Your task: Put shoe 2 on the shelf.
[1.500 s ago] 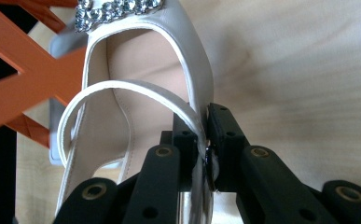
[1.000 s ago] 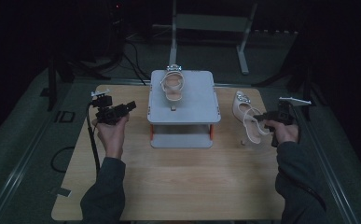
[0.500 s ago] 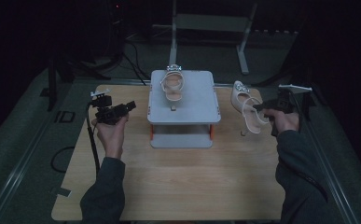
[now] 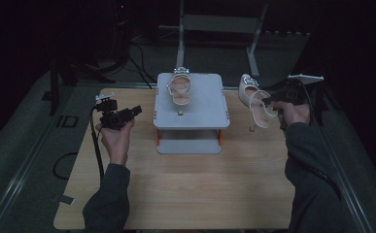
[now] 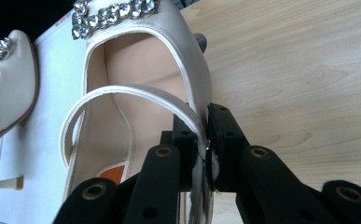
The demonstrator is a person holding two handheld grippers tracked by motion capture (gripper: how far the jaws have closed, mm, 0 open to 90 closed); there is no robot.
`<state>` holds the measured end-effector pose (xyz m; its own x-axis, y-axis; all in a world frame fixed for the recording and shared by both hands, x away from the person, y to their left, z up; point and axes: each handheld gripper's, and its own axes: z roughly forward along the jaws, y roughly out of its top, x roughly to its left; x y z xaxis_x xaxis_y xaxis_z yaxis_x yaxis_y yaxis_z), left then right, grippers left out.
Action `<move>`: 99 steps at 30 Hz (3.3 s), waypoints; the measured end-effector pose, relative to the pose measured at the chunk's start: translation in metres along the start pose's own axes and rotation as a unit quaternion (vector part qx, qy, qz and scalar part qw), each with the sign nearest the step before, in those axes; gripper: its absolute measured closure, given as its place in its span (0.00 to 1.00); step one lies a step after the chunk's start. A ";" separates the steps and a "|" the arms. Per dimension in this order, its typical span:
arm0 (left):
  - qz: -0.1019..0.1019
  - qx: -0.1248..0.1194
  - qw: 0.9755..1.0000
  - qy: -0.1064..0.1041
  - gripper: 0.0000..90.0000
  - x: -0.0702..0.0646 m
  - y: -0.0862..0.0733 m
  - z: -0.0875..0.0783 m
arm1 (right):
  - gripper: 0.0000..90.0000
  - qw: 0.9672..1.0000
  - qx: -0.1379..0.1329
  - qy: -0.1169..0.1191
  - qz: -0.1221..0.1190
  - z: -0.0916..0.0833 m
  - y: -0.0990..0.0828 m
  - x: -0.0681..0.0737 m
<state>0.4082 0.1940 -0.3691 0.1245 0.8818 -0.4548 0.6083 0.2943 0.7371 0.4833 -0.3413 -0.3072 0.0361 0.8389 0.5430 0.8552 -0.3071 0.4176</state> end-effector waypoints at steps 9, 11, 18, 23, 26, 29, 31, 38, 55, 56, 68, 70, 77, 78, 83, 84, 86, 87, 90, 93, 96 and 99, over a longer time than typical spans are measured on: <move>0.002 0.003 1.000 -0.001 0.49 -0.002 -0.001 0.001 | 0.92 1.000 -0.004 -0.008 0.002 -0.001 0.009 0.026; 0.003 0.002 1.000 -0.002 0.49 -0.002 -0.001 0.001 | 0.92 1.000 -0.002 -0.012 0.000 0.001 0.011 0.031; 0.003 0.002 1.000 -0.001 0.49 -0.001 0.000 0.000 | 0.92 1.000 -0.001 -0.030 -0.003 0.003 0.015 0.052; 0.005 0.004 1.000 -0.001 0.49 -0.002 -0.001 0.000 | 0.92 0.999 0.000 -0.047 -0.009 0.005 0.018 0.069; 0.005 0.003 1.000 -0.003 0.49 -0.003 -0.001 0.001 | 0.92 0.998 0.000 -0.057 -0.012 0.008 0.019 0.080; 0.006 0.005 1.000 -0.003 0.49 -0.002 -0.001 0.001 | 0.92 0.998 0.001 -0.064 -0.015 0.011 0.019 0.089; 0.006 0.005 1.000 -0.003 0.49 -0.002 -0.001 0.001 | 0.92 0.998 0.003 -0.066 -0.019 0.013 0.019 0.093; 0.005 0.004 1.000 -0.004 0.49 -0.002 -0.001 0.000 | 0.92 0.997 0.003 -0.072 -0.027 0.015 0.019 0.110; -0.004 -0.005 1.000 -0.014 0.49 -0.001 0.002 -0.005 | 0.92 0.995 0.024 -0.084 -0.051 0.044 0.011 0.156; -0.004 -0.005 1.000 -0.014 0.49 -0.001 0.002 -0.005 | 0.92 0.995 0.024 -0.085 -0.052 0.046 0.010 0.158; -0.004 -0.005 1.000 -0.017 0.49 -0.002 0.001 -0.005 | 0.92 0.994 0.032 -0.090 -0.059 0.063 0.006 0.173; -0.006 -0.005 1.000 -0.017 0.49 -0.001 0.001 -0.005 | 0.92 0.993 0.035 -0.091 -0.060 0.066 0.006 0.175; -0.006 -0.006 1.000 -0.015 0.49 0.001 0.002 -0.009 | 0.92 0.992 0.042 -0.099 -0.063 0.075 0.005 0.183; -0.006 -0.007 1.000 -0.015 0.49 0.002 0.002 -0.009 | 0.92 0.992 0.043 -0.102 -0.064 0.075 0.005 0.184; -0.006 -0.007 1.000 -0.013 0.49 0.002 0.002 -0.011 | 0.91 0.990 0.056 -0.112 -0.058 0.080 0.008 0.187; -0.006 -0.007 1.000 -0.013 0.49 0.002 0.002 -0.011 | 0.91 0.990 0.059 -0.112 -0.057 0.081 0.008 0.187; -0.006 -0.006 1.000 -0.011 0.49 0.002 0.002 -0.010 | 0.91 0.990 0.063 -0.112 -0.055 0.083 0.009 0.187; -0.006 -0.006 1.000 -0.011 0.49 0.002 0.002 -0.010 | 0.91 0.990 0.065 -0.112 -0.056 0.083 0.009 0.187; -0.006 -0.006 1.000 -0.012 0.49 0.001 0.001 -0.009 | 0.91 0.989 0.071 -0.117 -0.059 0.085 0.009 0.190; -0.005 -0.004 1.000 -0.013 0.49 0.000 0.001 -0.008 | 0.89 0.986 0.080 -0.124 -0.076 0.088 0.008 0.191; -0.003 -0.002 1.000 -0.013 0.49 -0.001 0.000 -0.006 | 0.72 0.987 0.090 -0.105 -0.083 0.090 0.010 0.187; -0.004 -0.002 1.000 -0.013 0.49 -0.001 -0.001 -0.006 | 0.59 0.986 0.080 -0.096 -0.108 0.086 0.011 0.187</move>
<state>0.4030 0.1952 -0.3663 0.1393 0.8694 -0.4741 0.6065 0.3035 0.7349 0.5446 -0.1488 -0.2636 -0.0712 0.9512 0.3003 0.9236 -0.0509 0.3800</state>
